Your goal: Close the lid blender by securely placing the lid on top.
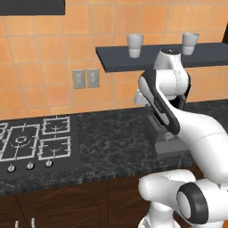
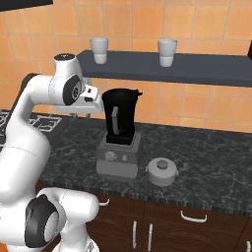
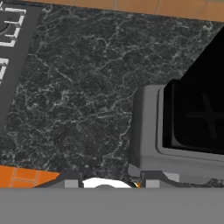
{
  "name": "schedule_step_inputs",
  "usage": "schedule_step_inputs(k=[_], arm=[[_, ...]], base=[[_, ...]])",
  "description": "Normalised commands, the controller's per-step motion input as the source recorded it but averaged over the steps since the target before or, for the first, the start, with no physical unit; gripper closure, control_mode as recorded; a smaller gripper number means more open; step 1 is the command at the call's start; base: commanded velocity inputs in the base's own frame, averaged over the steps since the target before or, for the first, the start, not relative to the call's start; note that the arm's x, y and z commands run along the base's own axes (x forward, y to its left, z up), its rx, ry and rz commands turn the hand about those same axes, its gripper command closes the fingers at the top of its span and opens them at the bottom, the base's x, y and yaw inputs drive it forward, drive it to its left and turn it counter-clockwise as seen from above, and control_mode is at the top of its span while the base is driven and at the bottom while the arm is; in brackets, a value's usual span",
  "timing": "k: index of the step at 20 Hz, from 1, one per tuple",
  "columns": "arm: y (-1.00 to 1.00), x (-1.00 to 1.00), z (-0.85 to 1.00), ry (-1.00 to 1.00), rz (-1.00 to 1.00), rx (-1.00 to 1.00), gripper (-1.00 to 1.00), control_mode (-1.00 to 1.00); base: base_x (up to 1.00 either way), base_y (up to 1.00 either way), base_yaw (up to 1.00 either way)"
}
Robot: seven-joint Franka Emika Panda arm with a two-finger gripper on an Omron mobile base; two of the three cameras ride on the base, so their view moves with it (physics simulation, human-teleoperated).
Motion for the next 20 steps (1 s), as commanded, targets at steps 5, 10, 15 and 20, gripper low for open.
schedule_step_inputs(k=[5,10,15,20], arm=[[-0.13,-0.14,-0.02,0.0,-0.01,0.0,-1.0,-1.0],[-0.49,-0.37,-0.16,-0.03,-0.01,0.0,-1.0,-1.0],[-0.69,-0.41,-0.23,0.0,0.0,0.0,-1.0,-1.0],[-0.81,-0.35,-0.27,0.0,0.0,0.0,-1.0,-1.0]], base=[[0.0,0.0,0.0],[0.0,0.0,0.0],[0.0,0.0,0.0],[0.0,0.0,0.0]])
